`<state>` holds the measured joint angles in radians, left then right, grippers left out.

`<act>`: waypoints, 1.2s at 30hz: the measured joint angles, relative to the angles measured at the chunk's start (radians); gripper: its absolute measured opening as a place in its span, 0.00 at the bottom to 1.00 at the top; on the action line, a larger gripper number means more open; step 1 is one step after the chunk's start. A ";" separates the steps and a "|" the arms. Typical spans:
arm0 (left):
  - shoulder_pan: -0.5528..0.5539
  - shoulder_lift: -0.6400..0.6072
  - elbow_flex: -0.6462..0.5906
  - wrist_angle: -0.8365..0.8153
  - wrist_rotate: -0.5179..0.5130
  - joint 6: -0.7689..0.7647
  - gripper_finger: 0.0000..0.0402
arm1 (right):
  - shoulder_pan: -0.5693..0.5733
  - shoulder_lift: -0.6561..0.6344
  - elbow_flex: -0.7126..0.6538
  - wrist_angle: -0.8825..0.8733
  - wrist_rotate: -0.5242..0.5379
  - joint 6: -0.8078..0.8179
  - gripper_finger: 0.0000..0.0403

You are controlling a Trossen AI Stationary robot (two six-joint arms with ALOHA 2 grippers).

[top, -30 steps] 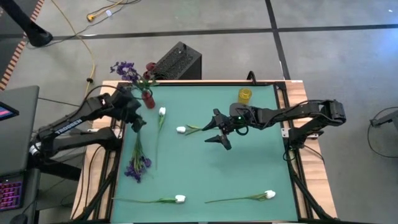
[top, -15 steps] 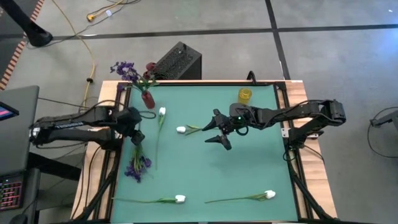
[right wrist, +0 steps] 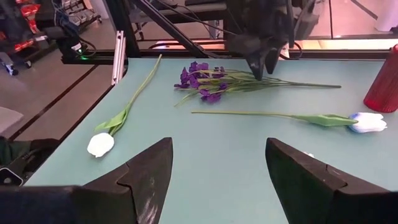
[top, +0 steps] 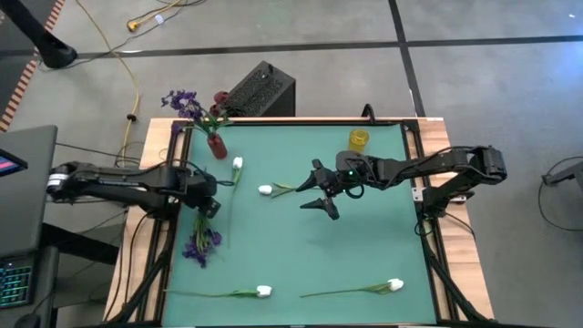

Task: Sort flowers into vase by color
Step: Put the violet flowers into the red vase

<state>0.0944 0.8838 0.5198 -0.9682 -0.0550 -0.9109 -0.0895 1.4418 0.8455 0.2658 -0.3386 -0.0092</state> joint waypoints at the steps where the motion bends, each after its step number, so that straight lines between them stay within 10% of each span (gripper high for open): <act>1: 0.000 0.017 -0.001 -0.001 -0.017 -0.001 0.46 | 0.000 0.000 0.000 0.000 0.000 -0.005 0.70; 25: 0.011 0.396 0.016 0.083 -0.022 0.080 0.44 | -0.012 0.000 0.000 0.001 0.000 -0.052 0.70; 36: 0.002 0.381 0.043 0.088 0.137 0.161 0.04 | -0.011 0.000 0.000 -0.051 0.000 -0.055 0.70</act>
<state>0.0961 1.2648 0.5626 -0.8806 0.0822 -0.7497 -0.1009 1.4418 0.8455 0.2152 -0.3382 -0.0639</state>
